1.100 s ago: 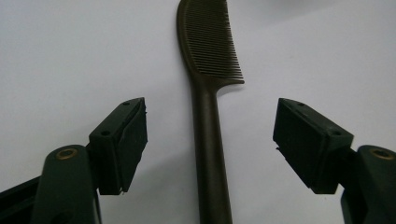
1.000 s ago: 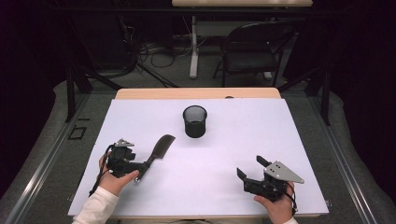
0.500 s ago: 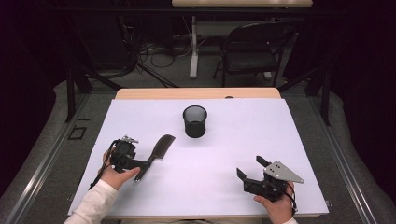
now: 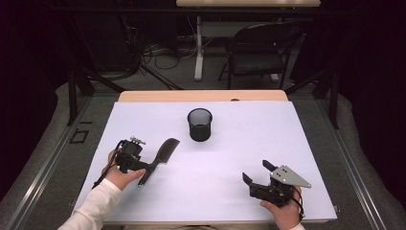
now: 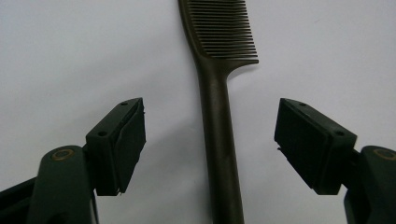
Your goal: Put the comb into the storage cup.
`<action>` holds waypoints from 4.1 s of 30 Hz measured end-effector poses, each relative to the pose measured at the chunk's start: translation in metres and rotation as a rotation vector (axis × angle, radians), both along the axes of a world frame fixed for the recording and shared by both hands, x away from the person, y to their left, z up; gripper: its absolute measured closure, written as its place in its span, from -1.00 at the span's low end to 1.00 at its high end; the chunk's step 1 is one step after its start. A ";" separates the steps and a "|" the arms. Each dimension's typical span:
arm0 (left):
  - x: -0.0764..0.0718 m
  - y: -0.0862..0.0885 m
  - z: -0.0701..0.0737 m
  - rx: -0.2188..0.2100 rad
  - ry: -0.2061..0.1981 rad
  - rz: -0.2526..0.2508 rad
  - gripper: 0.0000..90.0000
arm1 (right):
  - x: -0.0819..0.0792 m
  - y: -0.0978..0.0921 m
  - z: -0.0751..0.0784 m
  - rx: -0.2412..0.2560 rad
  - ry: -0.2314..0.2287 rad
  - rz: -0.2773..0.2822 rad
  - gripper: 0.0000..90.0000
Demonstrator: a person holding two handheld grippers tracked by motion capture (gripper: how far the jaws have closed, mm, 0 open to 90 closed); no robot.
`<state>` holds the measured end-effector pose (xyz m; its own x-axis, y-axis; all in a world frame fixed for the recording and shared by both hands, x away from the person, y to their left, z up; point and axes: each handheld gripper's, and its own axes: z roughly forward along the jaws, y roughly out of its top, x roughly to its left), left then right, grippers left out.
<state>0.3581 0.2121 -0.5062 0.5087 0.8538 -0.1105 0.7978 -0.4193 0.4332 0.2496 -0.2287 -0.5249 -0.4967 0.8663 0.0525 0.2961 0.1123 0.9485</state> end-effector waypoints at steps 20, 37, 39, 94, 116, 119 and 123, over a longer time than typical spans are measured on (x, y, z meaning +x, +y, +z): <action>0.013 -0.002 -0.004 0.032 0.091 -0.013 -0.29 | 0.000 0.000 0.000 -0.009 0.005 0.003 -0.67; 0.017 -0.006 -0.011 0.044 0.115 -0.011 -0.13 | 0.000 0.000 0.000 -0.009 0.005 0.006 -0.67; 0.017 -0.007 -0.011 0.049 0.118 -0.011 -0.11 | 0.000 0.000 0.000 -0.008 0.006 0.006 -0.67; 0.019 -0.019 -0.021 0.060 0.181 0.029 0.49 | 0.001 0.000 -0.001 -0.010 0.007 0.008 -0.67; 0.019 -0.020 -0.021 0.074 0.176 0.040 0.59 | 0.001 0.000 -0.001 -0.011 0.010 0.007 -0.67; 0.019 -0.020 -0.021 0.071 0.179 0.043 0.59 | 0.001 0.000 -0.001 -0.009 0.010 0.007 -0.67; 0.019 -0.019 -0.021 0.061 0.183 0.055 0.60 | 0.001 0.000 -0.001 -0.010 0.009 0.007 -0.67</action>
